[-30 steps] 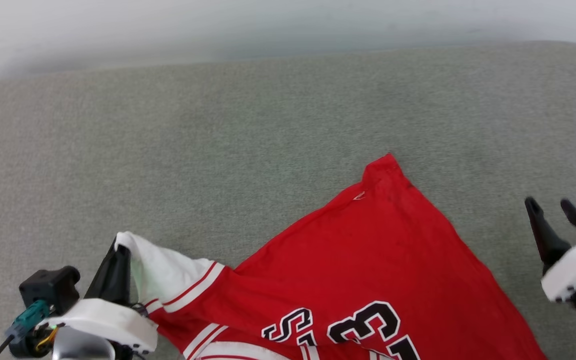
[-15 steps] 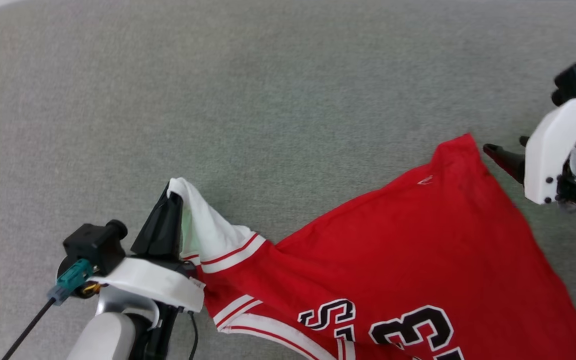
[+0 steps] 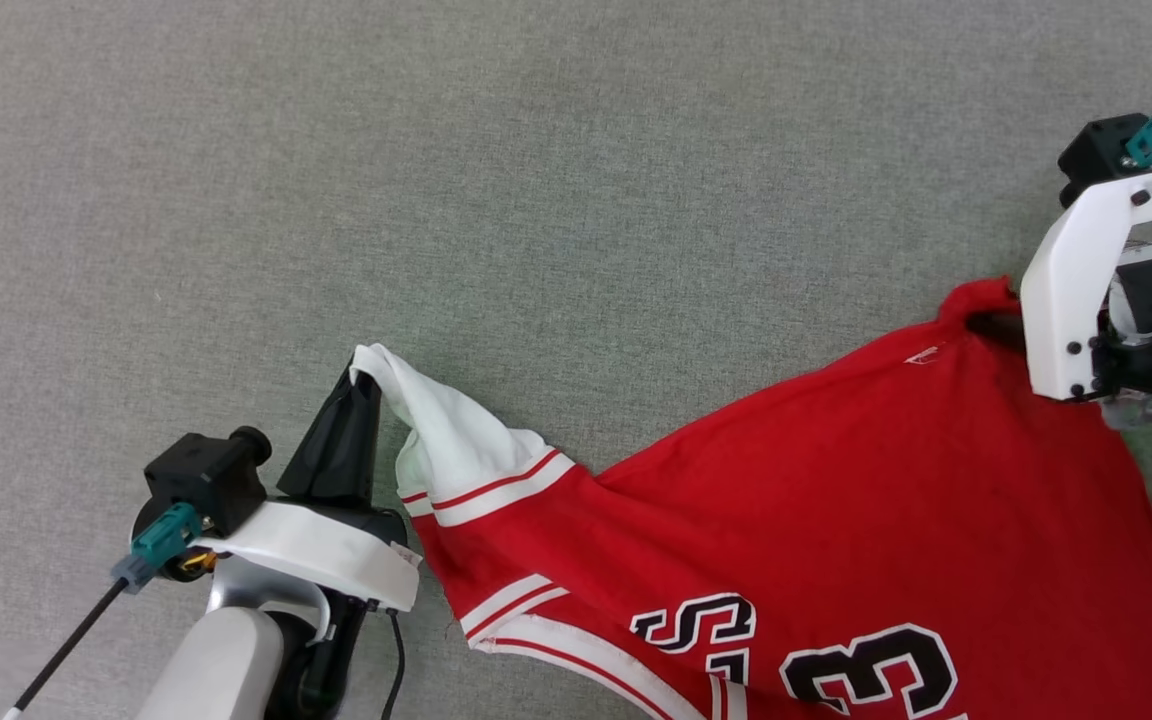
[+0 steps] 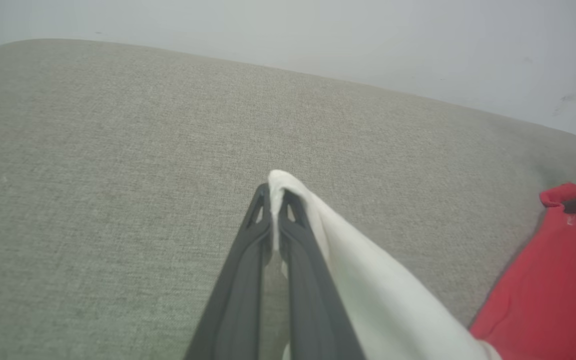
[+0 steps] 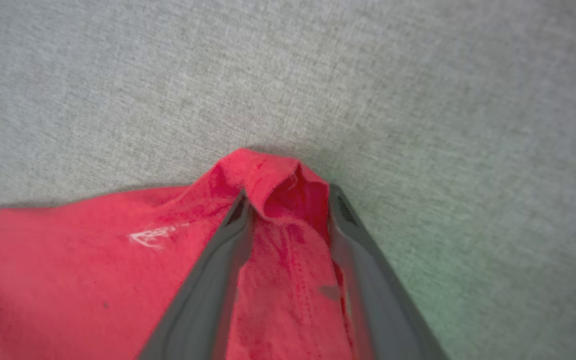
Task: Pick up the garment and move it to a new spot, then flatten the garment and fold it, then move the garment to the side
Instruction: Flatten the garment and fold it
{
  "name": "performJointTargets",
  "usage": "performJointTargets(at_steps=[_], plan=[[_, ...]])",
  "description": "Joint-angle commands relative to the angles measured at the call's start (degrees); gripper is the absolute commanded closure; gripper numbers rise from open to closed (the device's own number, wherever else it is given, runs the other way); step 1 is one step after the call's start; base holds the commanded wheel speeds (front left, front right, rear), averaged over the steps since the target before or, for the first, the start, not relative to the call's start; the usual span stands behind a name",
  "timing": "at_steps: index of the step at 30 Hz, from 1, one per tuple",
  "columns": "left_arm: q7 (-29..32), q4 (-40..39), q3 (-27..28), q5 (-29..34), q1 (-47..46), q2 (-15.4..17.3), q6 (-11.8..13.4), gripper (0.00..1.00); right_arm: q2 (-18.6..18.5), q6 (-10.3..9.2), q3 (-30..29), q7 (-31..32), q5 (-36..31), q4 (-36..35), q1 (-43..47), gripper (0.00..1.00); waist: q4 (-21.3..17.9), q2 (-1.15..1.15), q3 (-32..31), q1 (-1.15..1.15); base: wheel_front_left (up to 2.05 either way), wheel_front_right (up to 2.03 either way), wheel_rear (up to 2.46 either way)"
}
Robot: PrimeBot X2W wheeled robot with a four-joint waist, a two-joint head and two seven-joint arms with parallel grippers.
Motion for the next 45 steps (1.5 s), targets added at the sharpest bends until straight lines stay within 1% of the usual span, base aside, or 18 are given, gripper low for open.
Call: performJointTargets(at_steps=[1, 5, 8, 10, 13, 17, 23, 26, 28, 31, 35, 40, 41, 45], plan=[[-0.3, 0.1, 0.2, -0.1, -0.7, 0.3, 0.0, 1.00, 2.2, 0.02, 2.1, 0.7, 0.6, 3.4, 4.1, 1.00, -0.3, 0.00, -0.7, 0.00, 0.00, 0.00, 0.00], [-0.3, 0.4, 1.2, -0.4, -1.1, 1.5, 0.0, 1.00, 2.7, 0.01, 0.9, -2.6, 0.7, 2.9, 0.8, 1.00, -1.6, 0.00, -2.7, 0.00, 0.00, 0.00, 0.00], [0.3, 0.1, 2.5, -0.4, -2.3, 3.4, 0.1, 1.00, 2.6, 0.01, 0.1, -6.2, 0.2, 2.7, -2.1, 1.00, -3.0, 0.00, -4.7, 0.00, 0.00, 0.00, 0.00], [1.1, 0.0, 3.5, -0.5, -4.4, 4.6, -0.2, 1.00, 2.6, 0.00, -0.7, -8.5, -0.3, 3.4, -3.4, 1.00, -3.9, 0.00, -6.1, 0.00, 0.00, 0.00, 0.00], [2.5, 1.1, 5.1, -0.8, -9.4, 6.5, -0.6, 1.00, 3.2, 0.01, -1.9, -11.9, -1.4, 4.9, -5.6, 1.00, -5.6, 0.00, -8.0, 0.00, 0.00, 0.00, 0.00], [5.0, 5.8, 6.2, -1.5, -18.2, 8.1, -1.6, 1.00, 4.5, 0.00, -3.6, -16.8, -3.7, 7.9, -10.3, 1.00, -8.5, 0.00, -9.9, 0.00, 0.00, 0.00, 0.00], [7.8, 16.7, 6.0, -2.0, -34.1, 8.3, -3.7, 1.00, 6.9, 0.00, -5.7, -24.5, -7.4, 12.2, -18.3, 1.00, -12.2, 0.00, -10.6, 0.00, 0.00, 0.00, 0.00], [7.5, 22.2, 5.8, -1.4, -42.5, 8.5, -4.5, 1.00, 7.6, 0.00, -7.0, -27.7, -9.0, 13.9, -23.1, 1.00, -13.5, 0.00, -9.5, 0.00, 0.00, 0.00, 0.00], [6.2, 27.9, 5.3, -0.3, -52.7, 8.2, -5.4, 1.00, 8.4, 0.00, -8.9, -32.3, -10.8, 15.3, -29.0, 1.00, -14.5, 0.00, -7.7, 0.00, 0.00, 0.00, 0.00], [4.8, 30.8, 4.7, 0.8, -60.5, 8.9, -6.5, 1.00, 8.3, -0.01, -10.4, -35.2, -12.2, 15.3, -34.2, 1.00, -14.9, 0.00, -5.3, 0.00, 0.00, 0.00, 0.00], [3.3, 33.9, 3.8, 2.3, -69.8, 9.1, -7.0, 1.00, 7.5, -0.01, -12.0, -37.6, -14.5, 14.4, -40.5, 1.00, -14.3, 0.00, -1.5, 0.00, 0.00, 0.00, 0.00], [2.5, 36.7, 3.8, 2.7, -78.5, 9.6, -7.4, 1.00, 6.8, -0.01, -12.6, -38.6, -16.5, 13.0, -46.8, 1.00, -13.6, 0.00, 3.7, 0.00, 0.00, 0.00, 0.00], [2.4, 37.4, 3.7, 2.8, -79.4, 9.5, -7.5, 1.00, 6.7, -0.01, -12.6, -38.9, -17.0, 12.9, -47.5, 1.00, -13.4, 0.00, 4.4, 0.00, 0.00, 0.00, 0.00], [1.9, 39.7, 3.3, 2.5, -81.7, 9.6, -7.7, 1.00, 7.9, -0.01, -13.1, -39.2, -17.7, 14.1, -49.4, 1.00, -13.1, 0.00, 7.4, 0.00, 0.00, 0.00, 0.00]])
